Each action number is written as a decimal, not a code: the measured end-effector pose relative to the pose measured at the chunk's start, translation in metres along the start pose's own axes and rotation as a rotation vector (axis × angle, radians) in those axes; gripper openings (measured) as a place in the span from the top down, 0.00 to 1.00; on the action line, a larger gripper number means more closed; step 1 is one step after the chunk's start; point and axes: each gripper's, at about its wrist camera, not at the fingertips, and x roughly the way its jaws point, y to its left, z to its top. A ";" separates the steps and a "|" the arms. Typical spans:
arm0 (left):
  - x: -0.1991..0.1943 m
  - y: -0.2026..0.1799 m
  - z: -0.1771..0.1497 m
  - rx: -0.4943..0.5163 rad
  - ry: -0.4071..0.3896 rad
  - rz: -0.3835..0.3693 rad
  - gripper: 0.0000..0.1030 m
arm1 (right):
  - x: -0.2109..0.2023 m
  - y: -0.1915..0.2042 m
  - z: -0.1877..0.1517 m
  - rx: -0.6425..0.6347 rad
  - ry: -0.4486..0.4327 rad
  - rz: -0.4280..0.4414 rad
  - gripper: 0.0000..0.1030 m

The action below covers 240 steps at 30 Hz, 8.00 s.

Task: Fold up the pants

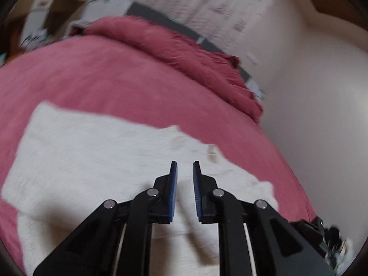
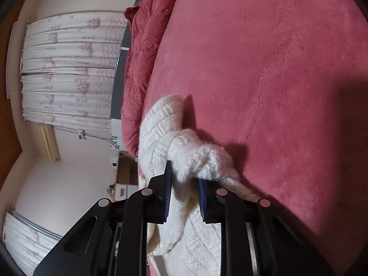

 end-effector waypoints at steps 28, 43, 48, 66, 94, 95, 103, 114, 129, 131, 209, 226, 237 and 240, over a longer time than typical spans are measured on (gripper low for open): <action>-0.011 -0.084 -0.008 0.286 -0.043 -0.089 0.87 | -0.003 0.001 -0.004 0.014 -0.010 -0.028 0.81; -0.022 0.041 -0.035 -0.008 0.050 -0.116 0.36 | -0.050 0.020 -0.005 -0.003 -0.001 0.096 0.47; -0.016 0.038 -0.031 -0.027 0.038 -0.098 0.36 | -0.023 0.006 -0.001 0.043 0.032 0.027 0.53; -0.052 0.043 -0.048 0.005 -0.048 -0.005 0.12 | 0.025 0.024 0.056 -0.189 0.089 -0.061 0.48; -0.036 0.073 -0.048 -0.080 -0.042 -0.114 0.08 | -0.007 0.072 0.060 -0.413 -0.074 -0.188 0.36; -0.036 0.074 -0.049 -0.082 -0.044 -0.117 0.08 | -0.014 0.072 0.054 -0.436 -0.061 -0.191 0.36; -0.045 0.075 -0.053 -0.090 -0.067 -0.081 0.08 | -0.007 0.048 0.012 -0.523 -0.014 -0.342 0.37; -0.048 0.081 -0.059 -0.103 -0.064 -0.075 0.08 | -0.004 0.050 0.010 -0.545 -0.026 -0.521 0.85; -0.035 0.042 -0.028 0.002 0.068 -0.005 0.32 | 0.003 0.084 0.006 -0.761 -0.085 -0.320 0.58; -0.021 0.035 -0.026 0.064 0.108 0.034 0.33 | 0.023 0.085 0.005 -0.767 -0.056 -0.337 0.59; -0.213 0.078 -0.185 0.035 0.532 -0.277 0.94 | -0.121 -0.033 -0.103 -0.510 0.606 -0.322 0.90; -0.287 0.071 -0.157 0.069 0.436 -0.387 0.95 | -0.200 0.001 -0.148 -0.464 0.502 -0.062 0.94; -0.350 0.070 -0.145 0.009 0.482 -0.500 0.95 | -0.276 0.010 -0.196 -0.388 0.505 0.189 0.94; -0.360 0.073 -0.143 -0.031 0.479 -0.529 0.95 | -0.275 0.022 -0.197 -0.416 0.488 0.227 0.94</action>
